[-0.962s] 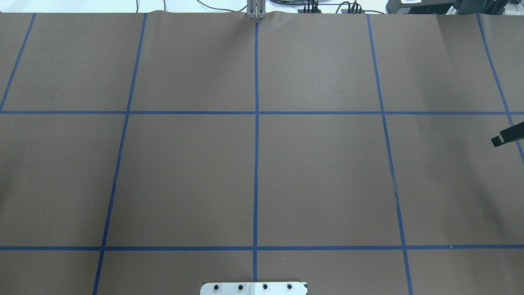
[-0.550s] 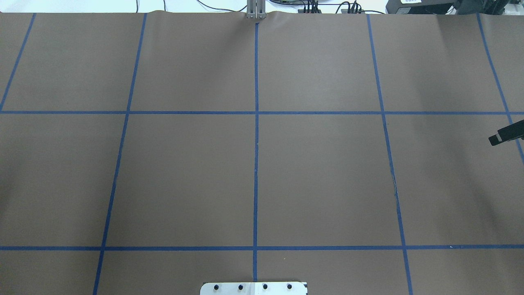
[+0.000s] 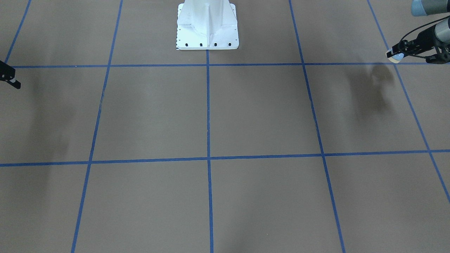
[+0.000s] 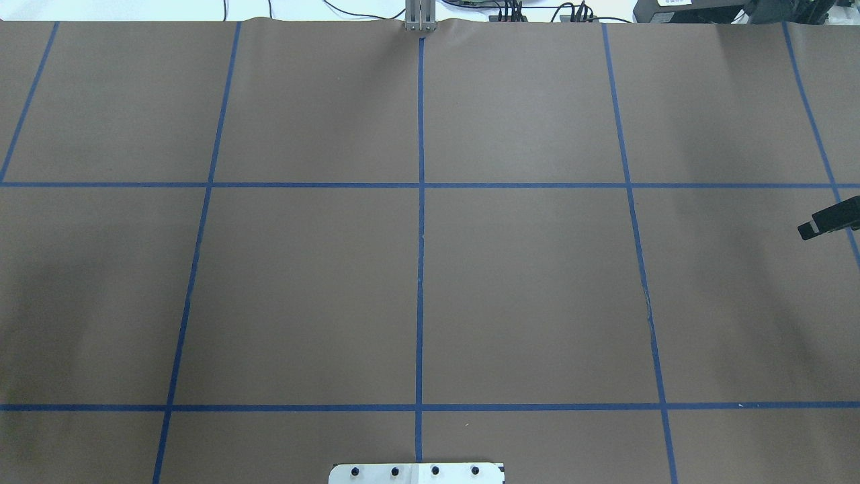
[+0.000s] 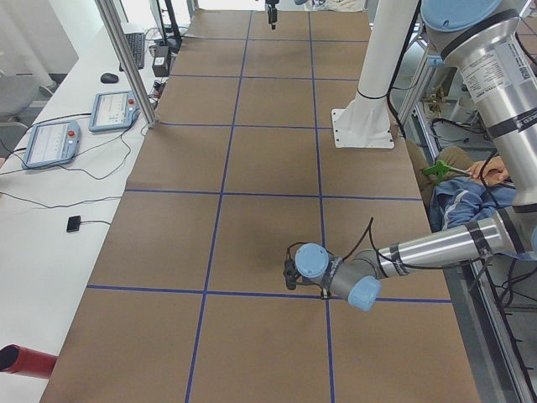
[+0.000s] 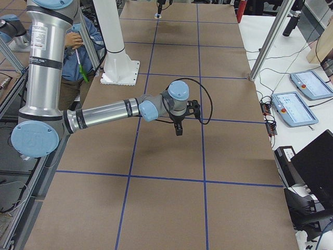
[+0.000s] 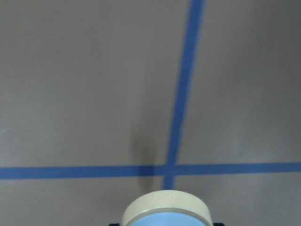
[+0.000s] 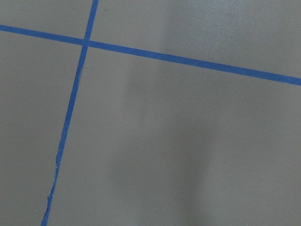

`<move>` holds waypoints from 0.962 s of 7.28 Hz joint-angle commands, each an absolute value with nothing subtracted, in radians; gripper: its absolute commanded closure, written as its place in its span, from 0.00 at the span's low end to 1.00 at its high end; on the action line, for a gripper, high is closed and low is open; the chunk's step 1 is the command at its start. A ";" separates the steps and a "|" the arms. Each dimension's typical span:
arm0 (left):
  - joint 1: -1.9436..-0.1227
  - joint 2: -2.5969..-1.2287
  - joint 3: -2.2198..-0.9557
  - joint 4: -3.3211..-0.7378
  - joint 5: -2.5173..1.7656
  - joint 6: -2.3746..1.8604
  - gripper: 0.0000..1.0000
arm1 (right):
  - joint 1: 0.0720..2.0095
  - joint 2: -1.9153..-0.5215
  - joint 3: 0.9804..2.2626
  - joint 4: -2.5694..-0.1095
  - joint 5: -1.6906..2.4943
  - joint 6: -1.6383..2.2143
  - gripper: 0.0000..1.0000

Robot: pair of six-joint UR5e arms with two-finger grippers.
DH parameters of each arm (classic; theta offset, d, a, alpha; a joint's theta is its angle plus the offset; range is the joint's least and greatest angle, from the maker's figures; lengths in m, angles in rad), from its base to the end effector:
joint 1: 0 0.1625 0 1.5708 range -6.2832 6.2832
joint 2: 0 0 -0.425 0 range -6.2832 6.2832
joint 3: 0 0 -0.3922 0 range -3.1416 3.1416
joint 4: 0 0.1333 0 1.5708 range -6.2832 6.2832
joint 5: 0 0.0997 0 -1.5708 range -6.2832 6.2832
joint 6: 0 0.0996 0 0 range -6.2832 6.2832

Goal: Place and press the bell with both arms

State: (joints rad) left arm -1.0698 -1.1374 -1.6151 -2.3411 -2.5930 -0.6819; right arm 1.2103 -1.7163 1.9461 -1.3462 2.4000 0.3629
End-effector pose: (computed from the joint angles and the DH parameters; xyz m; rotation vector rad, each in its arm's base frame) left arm 0.0999 -0.2831 0.7081 -0.2740 1.0297 0.0313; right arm -0.0990 -0.4323 0.5104 0.1119 -0.9132 -0.1861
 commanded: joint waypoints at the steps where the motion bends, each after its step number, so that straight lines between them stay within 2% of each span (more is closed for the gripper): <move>1: -1.037 -1.315 -1.680 -2.255 -2.608 -0.874 1.00 | 1.207 -1.715 1.942 -1.347 2.402 0.364 0.00; 5: -0.879 -1.688 -1.669 -2.244 -2.603 -1.323 1.00 | 1.206 -1.704 1.928 -1.347 2.410 0.364 0.00; 7: -0.822 -1.933 -1.667 -1.999 -2.588 -1.407 1.00 | 1.203 -1.704 1.921 -1.345 2.407 0.364 0.00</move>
